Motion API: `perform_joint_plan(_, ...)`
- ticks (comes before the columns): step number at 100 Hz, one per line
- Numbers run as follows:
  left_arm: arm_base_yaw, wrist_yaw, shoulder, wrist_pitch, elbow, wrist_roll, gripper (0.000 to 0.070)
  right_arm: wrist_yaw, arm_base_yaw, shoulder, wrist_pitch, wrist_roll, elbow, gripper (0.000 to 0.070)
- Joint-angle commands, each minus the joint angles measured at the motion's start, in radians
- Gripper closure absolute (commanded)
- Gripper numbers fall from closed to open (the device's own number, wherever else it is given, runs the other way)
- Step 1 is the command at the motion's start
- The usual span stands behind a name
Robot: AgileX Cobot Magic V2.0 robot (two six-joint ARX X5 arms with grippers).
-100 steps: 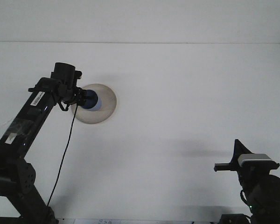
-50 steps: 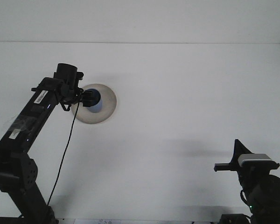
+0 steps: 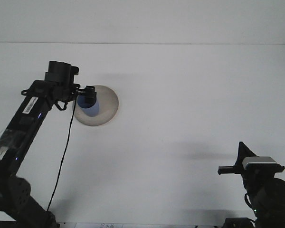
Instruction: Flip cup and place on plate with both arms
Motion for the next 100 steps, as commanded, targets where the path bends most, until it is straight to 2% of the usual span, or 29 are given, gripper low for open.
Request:
perform_joint_plan(1,-0.002,0.005,-0.049,0.016,0.018,-0.019,0.0155,0.0,0.0,0.002,0.005,0.011,0.01,0.07)
perform_joint_plan(25,-0.009,0.005,-0.299,0.118,-0.134,-0.06,0.0155,0.001,0.0,0.002,0.005,0.011,0.01,0.07)
perform_joint_plan(53,-0.023,0.004,-0.703,0.381,-0.59,-0.126,0.0157,0.0,0.0,0.003,0.005,0.011,0.01,0.07)
perform_joint_plan(83,-0.044,0.003,-1.091,0.547,-1.012,-0.129,0.0173,0.0,0.0,0.002,0.005,0.011,0.01,0.07)
perform_joint_plan(91,-0.044,-0.014,-1.155,0.544,-1.067,-0.129,0.0272,0.0,0.0,0.002,0.005,0.011,0.01,0.07)
perform_joint_plan(96,-0.044,-0.026,-1.186,0.541,-1.089,-0.124,0.0392,0.0,0.0,0.002,0.005,0.011,0.01,0.07)
perform_joint_plan(100,-0.044,-0.035,-1.209,0.539,-1.104,-0.119,0.0542,0.0,0.0,0.002,0.005,0.011,0.01,0.07)
